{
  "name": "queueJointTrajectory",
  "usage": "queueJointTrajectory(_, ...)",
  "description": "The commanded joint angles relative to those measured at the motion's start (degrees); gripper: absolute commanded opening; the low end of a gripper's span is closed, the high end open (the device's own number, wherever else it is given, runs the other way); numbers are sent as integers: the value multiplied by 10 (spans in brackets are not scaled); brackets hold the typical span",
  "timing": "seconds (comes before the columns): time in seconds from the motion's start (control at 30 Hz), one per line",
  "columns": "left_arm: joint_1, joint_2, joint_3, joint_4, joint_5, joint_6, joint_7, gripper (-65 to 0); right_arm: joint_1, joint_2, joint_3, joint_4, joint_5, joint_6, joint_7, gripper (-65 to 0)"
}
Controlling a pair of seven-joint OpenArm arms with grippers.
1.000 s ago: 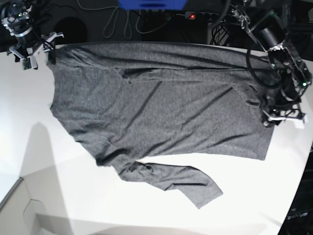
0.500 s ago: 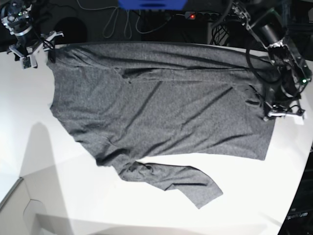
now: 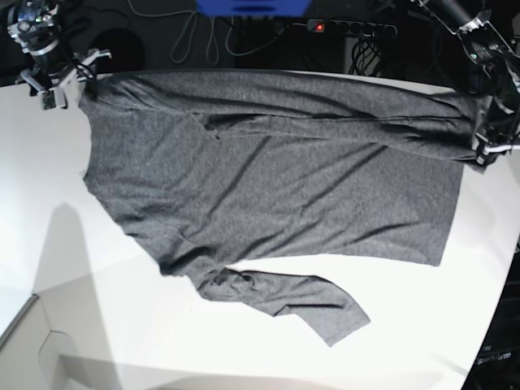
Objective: Layout the t-shirt on the table in an organized manner, then fold the t-shirt properly
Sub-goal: 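Lower the shirt edge with both grippers and release it on the table, then move both grippers down along the shirt sides toward the hem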
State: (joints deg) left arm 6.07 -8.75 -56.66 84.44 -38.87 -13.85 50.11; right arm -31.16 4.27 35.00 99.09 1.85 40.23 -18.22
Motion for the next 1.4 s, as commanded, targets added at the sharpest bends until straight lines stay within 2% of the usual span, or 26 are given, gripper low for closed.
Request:
queueJointTrajectory(0.0,3,-9,-8,11,-10,-6,-11,-646,-2,7,2,10,7,-2,13,-270)
queueJointTrajectory(0.33,42,-8,-23,11,-10,-6,-10,-630,-2,7,0,11,7,-2,13,-270)
queueJointTrajectory(0.4,45,-8,-23,11,-11,-4,-10,-564,-2,7,0,11,7,-2,13,-270)
queueJointTrajectory(0.5,45,-6,-21,16,-11,-5,-10,-413,-2,7,0,11,7,-2,13,-270)
queueJointTrajectory(0.57,44,-1,-22,16,-11,-7,-10,-372,-1,7,0,12,7,-2,13,-270)
queueJointTrajectory(0.73,32,-1,-23,17,-16,-7,-10,-370,4,7,5,28,11,-2,14,-270)
queueJointTrajectory(0.9,14,-9,-20,17,-92,-6,-10,-370,27,3,2,79,11,-2,14,-267)
queueJointTrajectory(0.97,-5,-22,-18,17,-114,-4,-10,-370,51,0,1,88,8,-2,14,-266)
queueJointTrajectory(1.1,-63,-37,22,11,-114,-3,-14,-368,137,-1,-1,70,7,-2,-1,-265)
queueJointTrajectory(1.2,-124,-45,64,-11,-68,-2,-15,-367,227,1,-6,48,6,-2,-71,-265)
queueJointTrajectory(1.27,-173,-45,91,-44,-18,-2,-15,-367,286,8,-19,24,3,-2,-125,-265)
queueJointTrajectory(1.37,-253,-45,116,-118,76,-2,-16,-366,355,17,-55,-15,-39,-2,-175,-265)
